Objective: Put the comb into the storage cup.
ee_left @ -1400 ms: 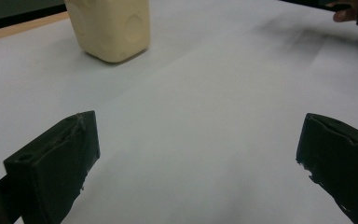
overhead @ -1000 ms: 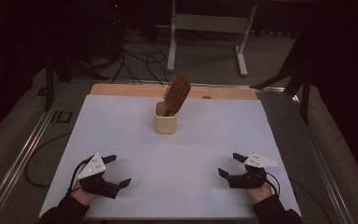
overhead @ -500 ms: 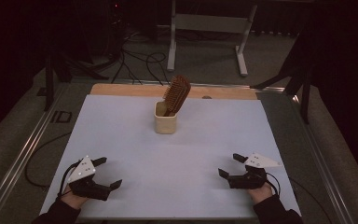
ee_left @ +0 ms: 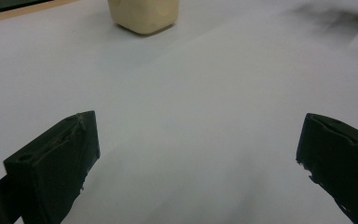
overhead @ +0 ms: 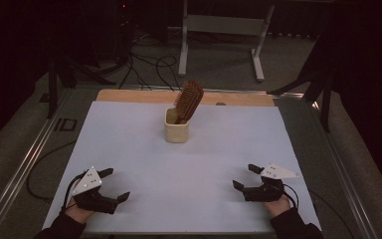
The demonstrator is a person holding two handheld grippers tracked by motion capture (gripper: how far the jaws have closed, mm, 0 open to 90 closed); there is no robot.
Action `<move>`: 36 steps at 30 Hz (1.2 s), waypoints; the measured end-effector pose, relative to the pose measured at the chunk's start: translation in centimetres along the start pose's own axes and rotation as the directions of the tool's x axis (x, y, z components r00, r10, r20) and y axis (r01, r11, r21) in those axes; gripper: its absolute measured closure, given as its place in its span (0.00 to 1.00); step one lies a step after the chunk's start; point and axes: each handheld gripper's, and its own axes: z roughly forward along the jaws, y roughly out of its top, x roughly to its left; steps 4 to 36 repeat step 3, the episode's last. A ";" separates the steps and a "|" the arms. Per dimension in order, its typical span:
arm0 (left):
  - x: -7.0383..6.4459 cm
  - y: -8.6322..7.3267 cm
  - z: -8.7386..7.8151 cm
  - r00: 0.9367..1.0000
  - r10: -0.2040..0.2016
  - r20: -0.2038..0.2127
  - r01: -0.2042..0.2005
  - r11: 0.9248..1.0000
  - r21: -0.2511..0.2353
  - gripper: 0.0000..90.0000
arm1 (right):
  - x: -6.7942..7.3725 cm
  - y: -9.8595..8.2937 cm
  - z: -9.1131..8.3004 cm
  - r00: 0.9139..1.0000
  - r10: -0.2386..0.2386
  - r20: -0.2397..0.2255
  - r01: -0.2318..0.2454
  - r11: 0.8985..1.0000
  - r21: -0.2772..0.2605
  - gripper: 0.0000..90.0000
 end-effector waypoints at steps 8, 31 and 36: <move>0.0 0.0 0.0 1.000 0.000 0.000 0.000 1.000 0.000 0.00 | 0.0 0.0 0.0 1.000 -0.002 -0.002 0.002 1.000 0.005 0.12; 0.0 0.0 0.0 1.000 0.000 0.000 0.000 1.000 0.000 0.00 | 0.0 0.0 0.0 1.000 -0.002 -0.002 0.002 1.000 0.005 0.12; 0.0 0.0 0.0 1.000 0.000 0.000 0.000 1.000 0.000 0.00 | 0.0 0.0 0.0 1.000 -0.002 -0.002 0.002 1.000 0.005 0.12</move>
